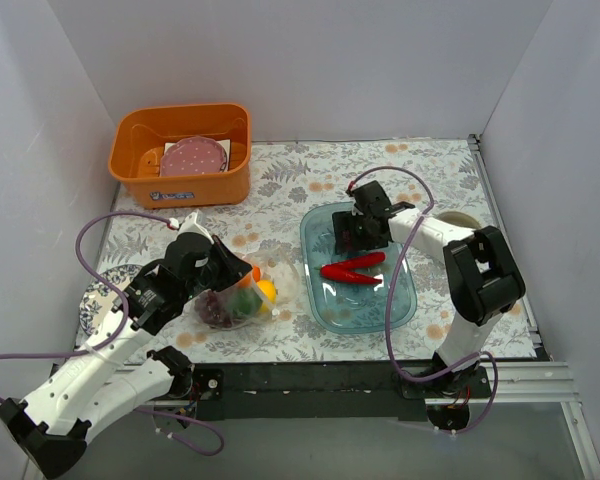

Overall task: Place the food in the zip-top bag and seal the zipper
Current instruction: Pick up the fake fruit from the bin.

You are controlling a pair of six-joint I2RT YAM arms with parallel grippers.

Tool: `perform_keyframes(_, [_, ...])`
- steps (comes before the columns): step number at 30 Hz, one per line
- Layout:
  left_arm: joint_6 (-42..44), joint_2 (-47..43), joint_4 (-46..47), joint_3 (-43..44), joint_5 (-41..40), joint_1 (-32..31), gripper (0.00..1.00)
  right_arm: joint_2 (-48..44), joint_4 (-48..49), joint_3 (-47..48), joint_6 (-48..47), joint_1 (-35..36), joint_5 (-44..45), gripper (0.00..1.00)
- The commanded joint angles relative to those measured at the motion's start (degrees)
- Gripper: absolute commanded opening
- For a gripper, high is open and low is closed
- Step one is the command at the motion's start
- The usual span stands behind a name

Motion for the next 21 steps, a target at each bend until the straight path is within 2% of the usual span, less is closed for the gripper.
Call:
perform_keyframes(1, [0.31, 0.18, 0.74, 0.7, 0.61, -0.19, 0.0, -2.86, 2.01, -1.47, 0.93, 1.7, -2.84, 0.95])
perform_keyframes(8, [0.14, -0.26, 0.57, 0.44, 0.53, -0.19, 0.0, -4.79, 2.01, -1.29, 1.02, 2.49, -1.44, 0.94])
perform_keyframes(15, [0.23, 0.09, 0.74, 0.53, 0.61, -0.19, 0.0, -8.4, 1.93, 0.9, 1.99, 2.32, 3.84, 0.95])
perform_keyframes(21, [0.14, -0.17, 0.39, 0.35, 0.52, -0.19, 0.0, -7.53, 5.09, 1.34, 4.18, -0.49, -0.2, 0.96])
